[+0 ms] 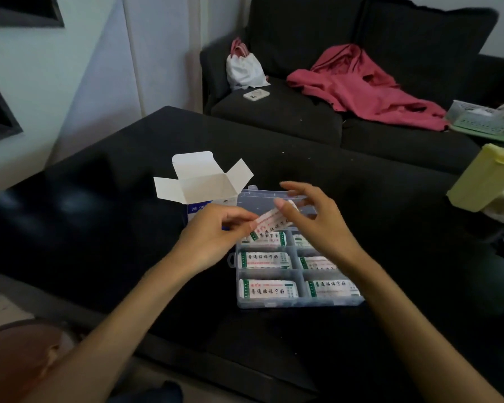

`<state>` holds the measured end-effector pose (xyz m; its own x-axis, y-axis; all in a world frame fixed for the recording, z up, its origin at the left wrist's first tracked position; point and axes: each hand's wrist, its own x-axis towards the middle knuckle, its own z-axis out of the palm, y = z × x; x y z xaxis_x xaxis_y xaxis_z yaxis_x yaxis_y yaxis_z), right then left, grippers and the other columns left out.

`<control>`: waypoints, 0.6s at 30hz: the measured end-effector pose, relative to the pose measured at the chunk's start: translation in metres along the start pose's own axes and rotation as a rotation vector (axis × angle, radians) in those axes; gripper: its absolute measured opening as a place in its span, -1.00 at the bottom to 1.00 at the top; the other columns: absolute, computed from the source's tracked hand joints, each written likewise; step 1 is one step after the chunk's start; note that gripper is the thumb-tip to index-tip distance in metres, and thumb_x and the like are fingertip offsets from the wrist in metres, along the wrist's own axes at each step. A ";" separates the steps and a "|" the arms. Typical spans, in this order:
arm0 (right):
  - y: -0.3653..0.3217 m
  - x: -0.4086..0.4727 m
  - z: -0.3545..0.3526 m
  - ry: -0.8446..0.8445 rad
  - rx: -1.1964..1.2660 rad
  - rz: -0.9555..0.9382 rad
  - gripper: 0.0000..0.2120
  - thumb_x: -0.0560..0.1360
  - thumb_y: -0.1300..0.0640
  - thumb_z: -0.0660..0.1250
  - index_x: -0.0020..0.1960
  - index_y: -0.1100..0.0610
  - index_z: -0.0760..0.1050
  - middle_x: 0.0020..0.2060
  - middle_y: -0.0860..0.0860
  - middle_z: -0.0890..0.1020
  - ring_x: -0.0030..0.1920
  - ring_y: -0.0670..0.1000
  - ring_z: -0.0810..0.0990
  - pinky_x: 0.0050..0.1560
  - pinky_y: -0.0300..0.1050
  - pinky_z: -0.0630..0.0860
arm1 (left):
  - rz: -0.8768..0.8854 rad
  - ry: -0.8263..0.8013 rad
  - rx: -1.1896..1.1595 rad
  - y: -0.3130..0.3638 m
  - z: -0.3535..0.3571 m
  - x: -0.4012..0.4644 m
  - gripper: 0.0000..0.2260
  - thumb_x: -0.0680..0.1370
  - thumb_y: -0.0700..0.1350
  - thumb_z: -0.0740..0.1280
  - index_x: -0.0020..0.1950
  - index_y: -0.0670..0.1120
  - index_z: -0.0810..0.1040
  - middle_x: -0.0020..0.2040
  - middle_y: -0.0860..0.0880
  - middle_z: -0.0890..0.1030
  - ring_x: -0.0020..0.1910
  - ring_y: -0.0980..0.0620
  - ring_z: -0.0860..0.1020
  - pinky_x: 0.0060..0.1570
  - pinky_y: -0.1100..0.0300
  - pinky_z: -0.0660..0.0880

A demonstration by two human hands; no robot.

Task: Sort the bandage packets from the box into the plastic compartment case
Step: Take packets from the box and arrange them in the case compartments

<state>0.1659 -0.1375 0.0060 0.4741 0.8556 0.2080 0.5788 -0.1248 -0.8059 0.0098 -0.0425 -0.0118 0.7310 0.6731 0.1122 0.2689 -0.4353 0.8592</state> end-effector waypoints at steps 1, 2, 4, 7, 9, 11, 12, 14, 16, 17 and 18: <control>0.001 0.001 -0.005 -0.074 0.025 0.026 -0.68 0.49 -0.03 0.30 0.24 -0.10 0.43 0.08 -0.15 0.50 0.09 -0.15 0.50 -0.09 -0.30 0.48 | 0.006 0.031 0.063 -0.001 0.001 0.001 -0.87 0.53 -0.02 0.34 0.02 0.17 0.62 -0.09 0.26 0.63 -0.03 0.28 0.57 -0.03 0.26 0.50; 0.001 0.000 -0.009 -0.126 0.060 0.034 -0.72 0.51 0.03 0.30 0.21 -0.06 0.47 0.05 -0.13 0.55 0.06 -0.14 0.55 -0.12 -0.30 0.53 | 0.016 0.056 0.127 -0.001 0.002 0.002 -0.87 0.53 0.01 0.33 0.03 0.18 0.62 -0.08 0.27 0.63 -0.03 0.27 0.55 -0.04 0.26 0.49; 0.001 -0.003 -0.013 -0.149 0.139 0.034 -0.82 0.50 0.15 0.32 0.09 0.02 0.55 -0.07 -0.08 0.63 -0.06 -0.15 0.64 -0.16 -0.32 0.57 | 0.041 0.099 0.220 0.000 0.005 0.002 -0.85 0.53 0.03 0.32 0.06 0.18 0.62 -0.06 0.27 0.61 -0.04 0.28 0.53 -0.10 0.32 0.46; 0.003 -0.002 -0.016 -0.107 0.162 0.009 -0.86 0.47 0.20 0.36 0.01 0.05 0.57 -0.16 -0.05 0.66 -0.17 -0.17 0.66 -0.22 -0.37 0.54 | 0.061 0.202 0.203 0.000 0.007 0.005 -0.87 0.53 0.04 0.34 0.05 0.17 0.62 -0.09 0.25 0.62 -0.05 0.28 0.55 -0.11 0.28 0.47; 0.004 0.002 -0.018 -0.103 0.160 0.009 -0.88 0.46 0.21 0.36 -0.01 0.08 0.56 -0.17 -0.04 0.66 -0.20 -0.17 0.66 -0.24 -0.39 0.52 | 0.062 0.254 0.165 -0.001 0.007 0.009 -0.89 0.51 0.05 0.35 0.02 0.17 0.62 -0.11 0.24 0.63 -0.05 0.29 0.56 -0.10 0.24 0.49; 0.007 0.005 -0.018 -0.098 0.141 0.012 -0.89 0.46 0.21 0.36 -0.02 0.09 0.56 -0.16 -0.03 0.66 -0.18 -0.17 0.65 -0.21 -0.38 0.54 | 0.049 0.243 0.172 -0.002 0.006 0.012 -0.90 0.51 0.06 0.35 0.00 0.16 0.61 -0.11 0.23 0.63 -0.09 0.30 0.56 -0.13 0.24 0.48; 0.010 0.007 -0.017 -0.089 0.120 0.010 -0.89 0.47 0.20 0.36 -0.01 0.09 0.56 -0.15 -0.04 0.65 -0.17 -0.18 0.65 -0.19 -0.37 0.54 | 0.047 0.226 0.188 -0.003 0.007 0.014 -0.90 0.51 0.06 0.35 0.00 0.16 0.61 -0.11 0.23 0.64 -0.14 0.30 0.56 -0.16 0.25 0.47; 0.015 0.010 -0.014 -0.080 0.074 0.004 -0.89 0.49 0.17 0.33 0.01 0.07 0.55 -0.15 -0.07 0.64 -0.17 -0.21 0.64 -0.19 -0.39 0.54 | 0.053 0.209 0.232 -0.006 0.009 0.016 -0.89 0.53 0.06 0.33 0.01 0.17 0.60 -0.09 0.22 0.64 -0.25 0.28 0.54 -0.22 0.25 0.46; 0.020 0.013 -0.012 -0.093 0.019 0.012 -0.90 0.50 0.16 0.32 0.01 0.06 0.54 -0.16 -0.10 0.63 -0.17 -0.23 0.63 -0.21 -0.41 0.53 | 0.068 0.202 0.288 -0.007 0.009 0.019 -0.88 0.54 0.06 0.31 0.04 0.16 0.60 -0.07 0.22 0.63 -0.34 0.26 0.51 -0.24 0.24 0.47; 0.022 0.015 -0.011 -0.105 -0.011 0.028 -0.90 0.50 0.15 0.32 0.01 0.06 0.55 -0.17 -0.10 0.63 -0.17 -0.22 0.62 -0.21 -0.41 0.53 | 0.072 0.192 0.318 -0.008 0.009 0.020 -0.87 0.55 0.06 0.30 0.05 0.16 0.60 -0.07 0.22 0.63 -0.35 0.27 0.50 -0.26 0.25 0.46; 0.025 0.016 -0.010 -0.120 -0.037 0.048 -0.91 0.50 0.15 0.33 0.00 0.06 0.55 -0.17 -0.10 0.63 -0.16 -0.21 0.62 -0.19 -0.38 0.54 | 0.075 0.179 0.349 -0.009 0.010 0.022 -0.86 0.55 0.05 0.30 0.07 0.15 0.60 -0.06 0.22 0.63 -0.36 0.27 0.48 -0.28 0.28 0.43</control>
<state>0.1950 -0.1317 -0.0049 0.4203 0.9018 0.1002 0.5828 -0.1836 -0.7916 0.0296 -0.0303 -0.0222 0.6443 0.7119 0.2796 0.4382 -0.6432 0.6279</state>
